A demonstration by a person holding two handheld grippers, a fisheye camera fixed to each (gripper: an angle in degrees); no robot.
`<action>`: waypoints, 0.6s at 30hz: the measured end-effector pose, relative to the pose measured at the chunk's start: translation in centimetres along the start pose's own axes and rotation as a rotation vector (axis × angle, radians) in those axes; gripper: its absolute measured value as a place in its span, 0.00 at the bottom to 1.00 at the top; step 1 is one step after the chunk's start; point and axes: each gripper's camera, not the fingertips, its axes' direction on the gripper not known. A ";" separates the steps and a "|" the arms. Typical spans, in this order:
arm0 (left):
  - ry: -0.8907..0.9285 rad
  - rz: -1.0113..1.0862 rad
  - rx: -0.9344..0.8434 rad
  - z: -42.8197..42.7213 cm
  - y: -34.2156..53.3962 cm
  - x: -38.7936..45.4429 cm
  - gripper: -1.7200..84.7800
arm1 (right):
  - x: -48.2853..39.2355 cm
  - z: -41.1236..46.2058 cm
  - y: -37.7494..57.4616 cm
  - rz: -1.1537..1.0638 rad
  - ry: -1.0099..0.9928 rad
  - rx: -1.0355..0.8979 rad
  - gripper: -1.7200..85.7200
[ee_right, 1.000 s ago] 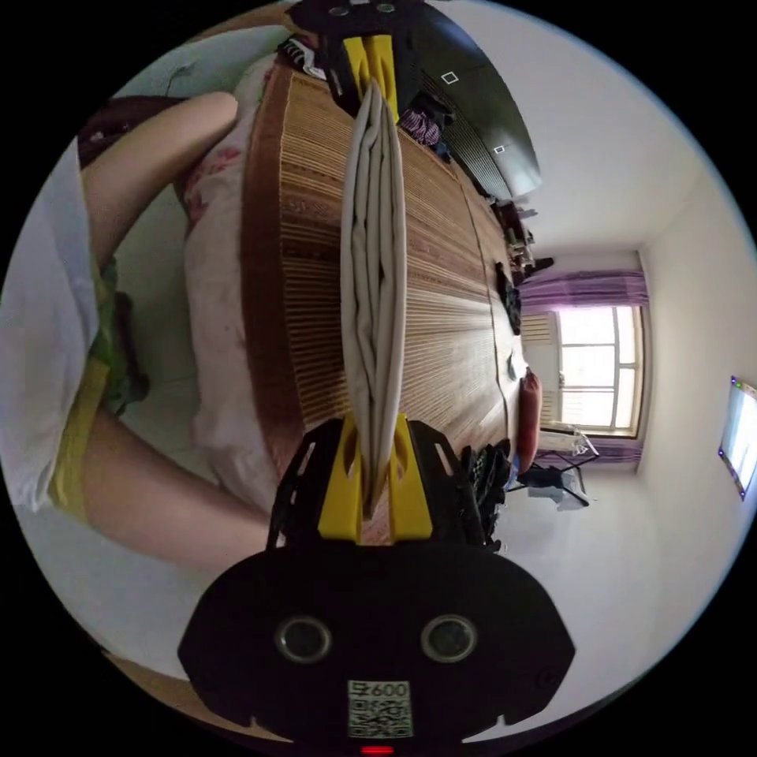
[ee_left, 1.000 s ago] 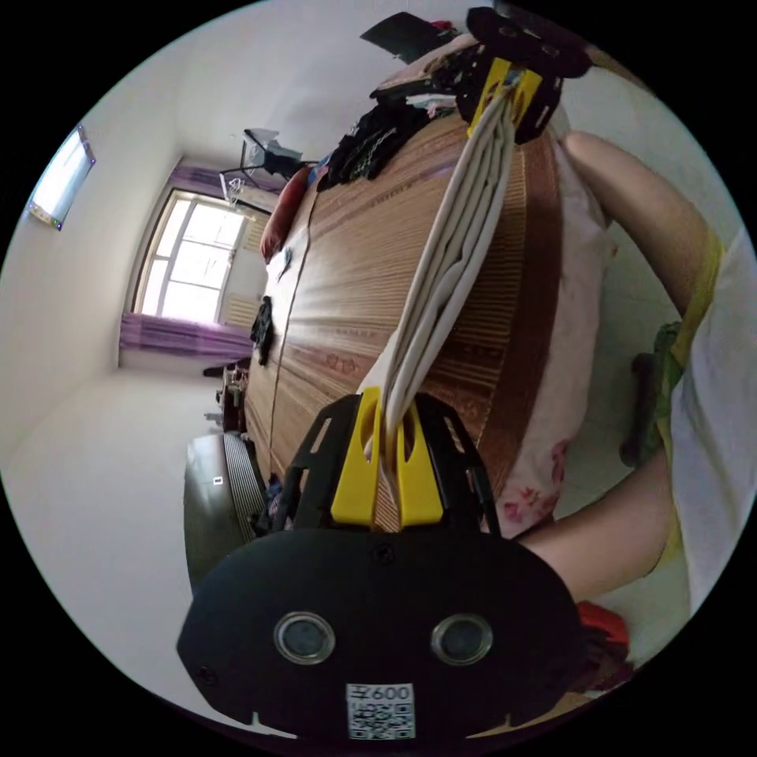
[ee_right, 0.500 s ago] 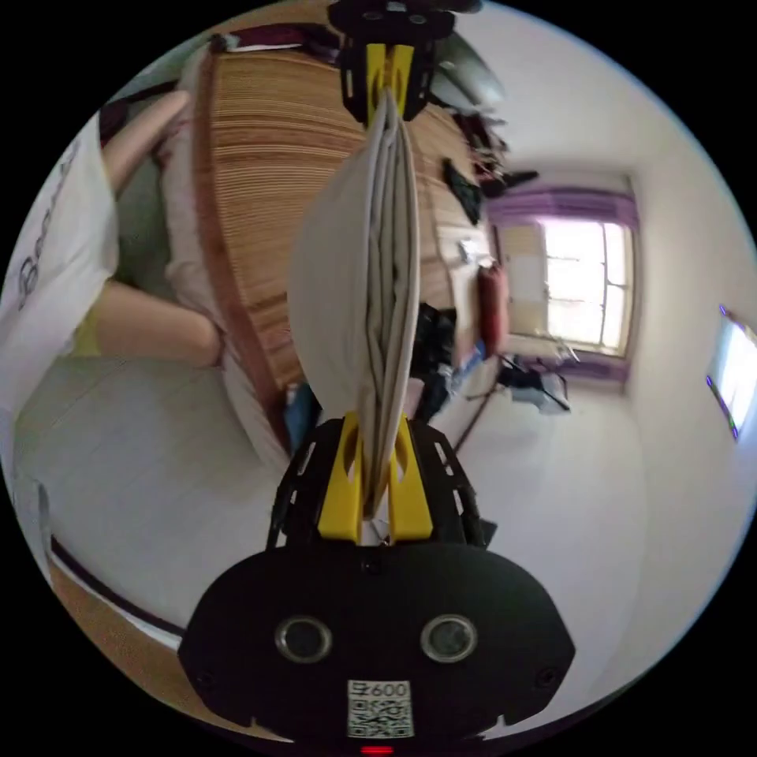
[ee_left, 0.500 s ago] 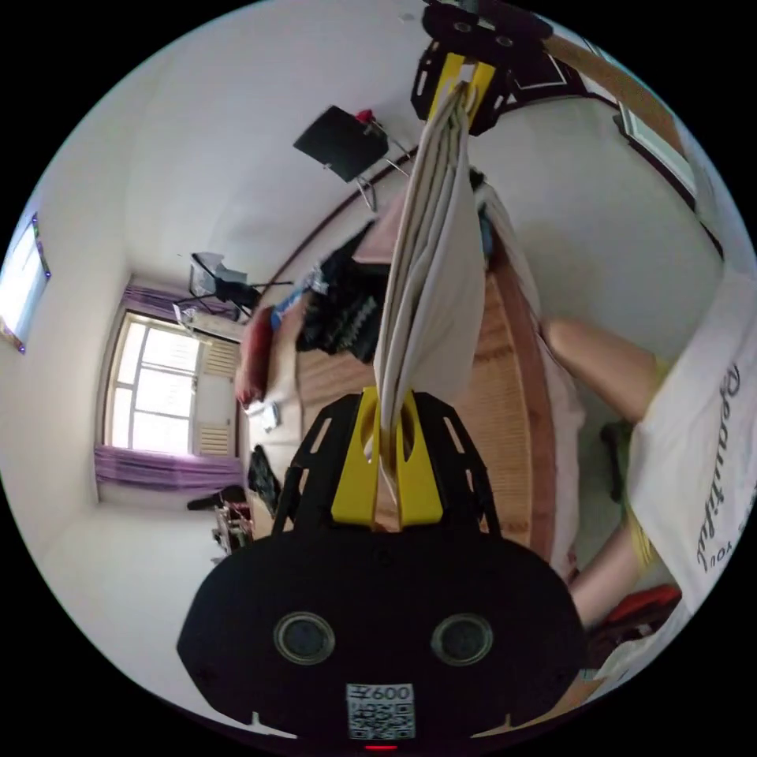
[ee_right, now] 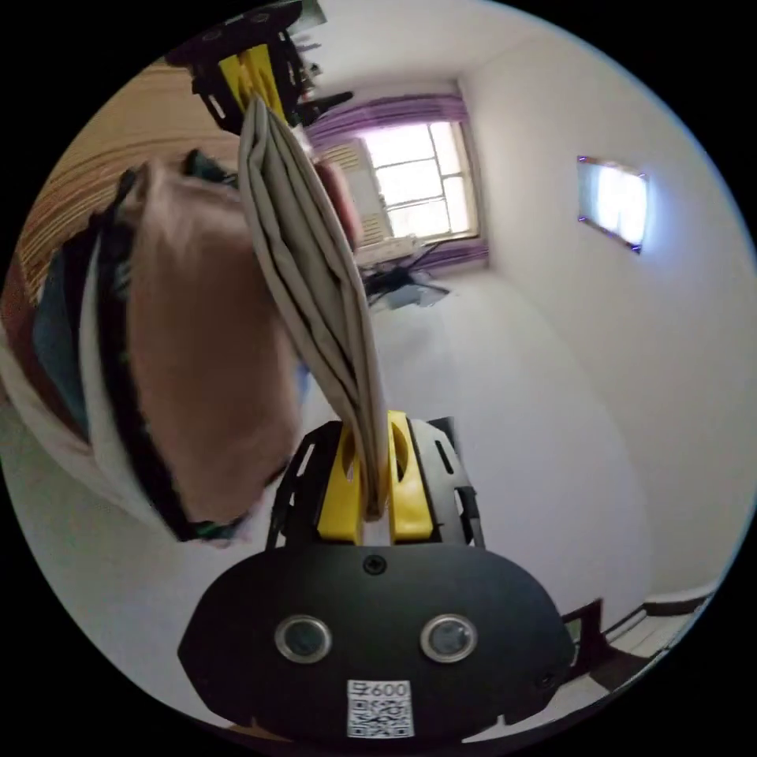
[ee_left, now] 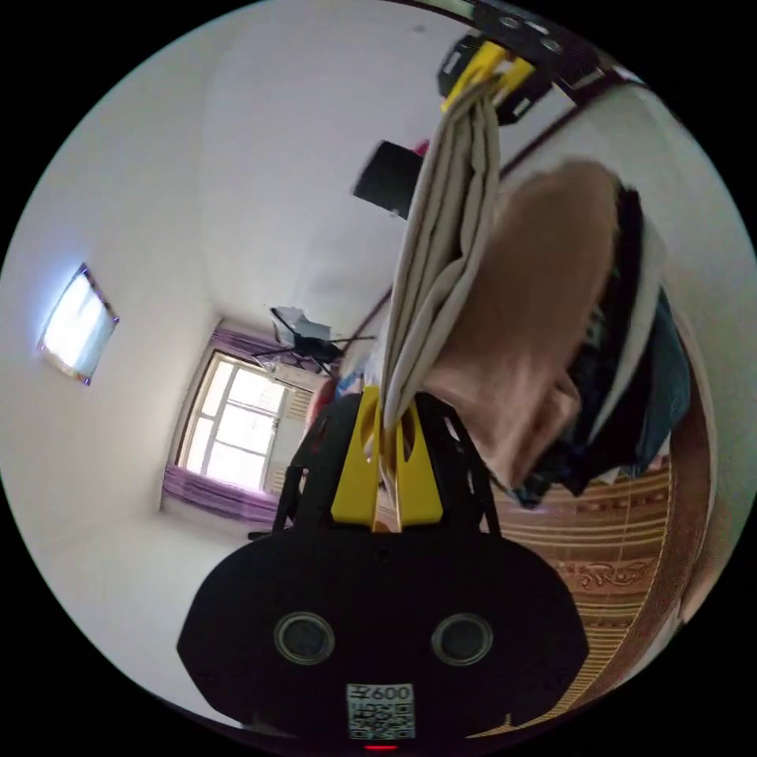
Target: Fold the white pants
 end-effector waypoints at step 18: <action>-0.266 0.009 -0.003 -0.1 22.6 5.0 0.03 | 6.0 -9.6 14.2 0.258 -0.027 -0.248 0.01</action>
